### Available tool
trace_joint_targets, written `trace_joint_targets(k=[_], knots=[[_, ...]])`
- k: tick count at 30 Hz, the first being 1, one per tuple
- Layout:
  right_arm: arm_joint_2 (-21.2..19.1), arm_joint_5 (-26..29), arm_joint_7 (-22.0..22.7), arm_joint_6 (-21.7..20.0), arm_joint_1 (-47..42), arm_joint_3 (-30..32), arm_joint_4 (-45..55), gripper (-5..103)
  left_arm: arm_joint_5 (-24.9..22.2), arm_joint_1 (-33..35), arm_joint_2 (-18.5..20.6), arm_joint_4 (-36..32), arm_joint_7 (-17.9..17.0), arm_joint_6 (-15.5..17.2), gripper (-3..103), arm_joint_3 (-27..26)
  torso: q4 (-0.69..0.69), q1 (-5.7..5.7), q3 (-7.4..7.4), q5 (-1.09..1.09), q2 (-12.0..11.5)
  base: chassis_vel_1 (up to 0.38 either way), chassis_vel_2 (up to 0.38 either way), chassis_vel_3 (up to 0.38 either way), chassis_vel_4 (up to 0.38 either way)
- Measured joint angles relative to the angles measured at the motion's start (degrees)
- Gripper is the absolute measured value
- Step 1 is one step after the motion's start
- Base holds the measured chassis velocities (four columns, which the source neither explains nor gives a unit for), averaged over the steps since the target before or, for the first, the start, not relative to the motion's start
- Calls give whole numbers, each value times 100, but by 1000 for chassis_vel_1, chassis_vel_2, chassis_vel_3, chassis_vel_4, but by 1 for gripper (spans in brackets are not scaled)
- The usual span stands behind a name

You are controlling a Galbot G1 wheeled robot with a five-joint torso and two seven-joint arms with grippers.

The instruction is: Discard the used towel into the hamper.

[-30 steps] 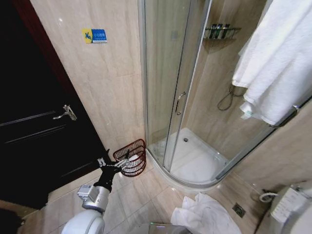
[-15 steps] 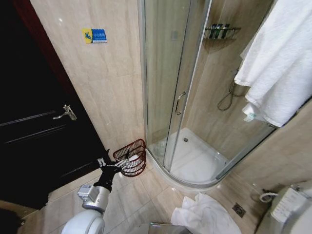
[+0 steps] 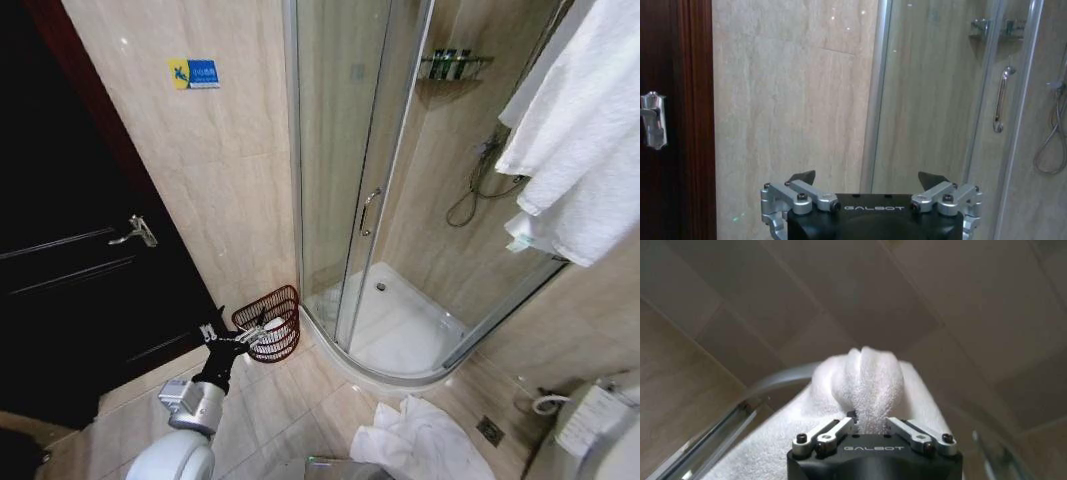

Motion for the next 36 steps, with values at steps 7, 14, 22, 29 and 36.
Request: trace_joint_targets(k=[7, 14, 22, 29, 36], knots=[[-535, -37, -43, 151, -944, 918, 567, 8, 0, 0, 0, 0, 0, 0, 100, 0, -2, 0, -1, 0, 1, 0, 0, 0, 0], [-983, -15, 44, 405, -2208, 1946, 1111, 8, 0, 0, 0, 0, 0, 0, 100, 0, -2, 0, 0, 1, 1, 0, 0, 0, 0], [-1229, -142, 240, 861, -2488, 2171, 1438, 8, 0, 0, 0, 0, 0, 0, 100, 0, 0, 0, 0, 0, 1, 0, 0, 0, 0], [-1324, -236, 157, 1173, -3413, 3135, 1603, 8, 0, 0, 1, 0, 0, 0, 100, 0, -7, 0, -1, 0, 1, 0, 0, 0, 0], [-908, -293, 139, 1176, -4099, 3352, 1725, 8, 0, 0, 0, 0, 0, 0, 100, 0, 2, 0, 0, -1, 0, 0, 0, 0, 0]])
